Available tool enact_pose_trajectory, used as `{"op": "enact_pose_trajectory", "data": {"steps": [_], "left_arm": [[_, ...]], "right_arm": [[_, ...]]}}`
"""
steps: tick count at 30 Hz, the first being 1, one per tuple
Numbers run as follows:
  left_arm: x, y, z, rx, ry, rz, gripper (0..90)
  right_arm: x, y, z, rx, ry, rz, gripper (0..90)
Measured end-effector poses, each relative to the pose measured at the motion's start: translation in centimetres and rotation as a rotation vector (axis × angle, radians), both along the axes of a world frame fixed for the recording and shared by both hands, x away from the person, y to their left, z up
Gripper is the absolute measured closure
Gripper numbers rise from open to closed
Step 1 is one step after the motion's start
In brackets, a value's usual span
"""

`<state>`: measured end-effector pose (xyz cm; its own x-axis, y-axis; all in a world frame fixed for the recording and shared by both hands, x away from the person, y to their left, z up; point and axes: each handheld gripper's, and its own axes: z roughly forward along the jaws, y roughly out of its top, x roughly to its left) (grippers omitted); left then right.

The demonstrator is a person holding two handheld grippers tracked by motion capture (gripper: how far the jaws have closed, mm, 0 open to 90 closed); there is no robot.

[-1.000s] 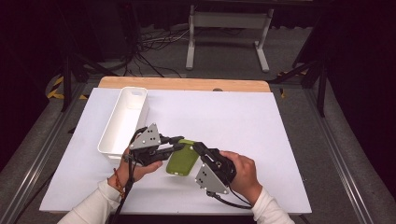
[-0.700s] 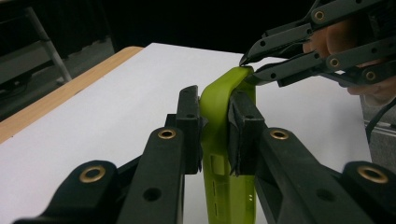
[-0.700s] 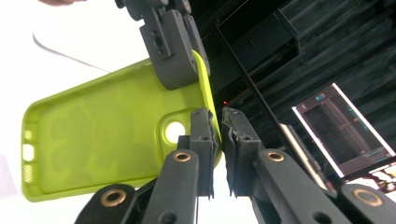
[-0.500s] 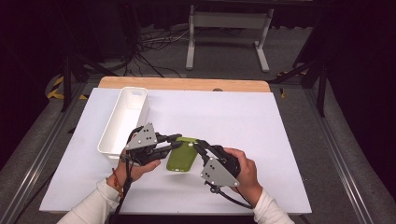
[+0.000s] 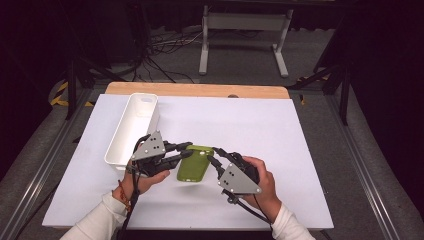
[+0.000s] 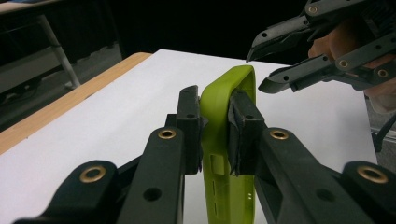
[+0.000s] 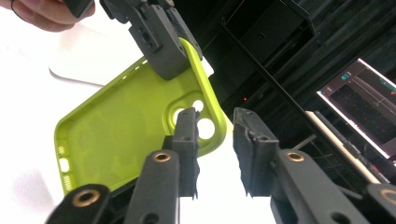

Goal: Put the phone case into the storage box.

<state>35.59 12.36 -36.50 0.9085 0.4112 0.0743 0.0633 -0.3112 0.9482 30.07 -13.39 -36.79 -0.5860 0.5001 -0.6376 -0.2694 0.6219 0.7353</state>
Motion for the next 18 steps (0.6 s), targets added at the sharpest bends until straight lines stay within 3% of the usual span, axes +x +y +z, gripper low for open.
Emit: {"op": "enact_pose_trajectory", "data": {"steps": [10, 18], "left_arm": [[-0.09, 0.27, 0.11, -0.011, -0.003, 0.007, 77.4], [-0.13, 0.51, 0.23, -0.013, -0.009, 0.011, 77.4]], "right_arm": [[0.4, -0.45, 0.2, 0.067, 0.058, -0.007, 54.3], [0.76, -0.55, 0.07, 0.107, 0.103, -0.021, 36.8]]}}
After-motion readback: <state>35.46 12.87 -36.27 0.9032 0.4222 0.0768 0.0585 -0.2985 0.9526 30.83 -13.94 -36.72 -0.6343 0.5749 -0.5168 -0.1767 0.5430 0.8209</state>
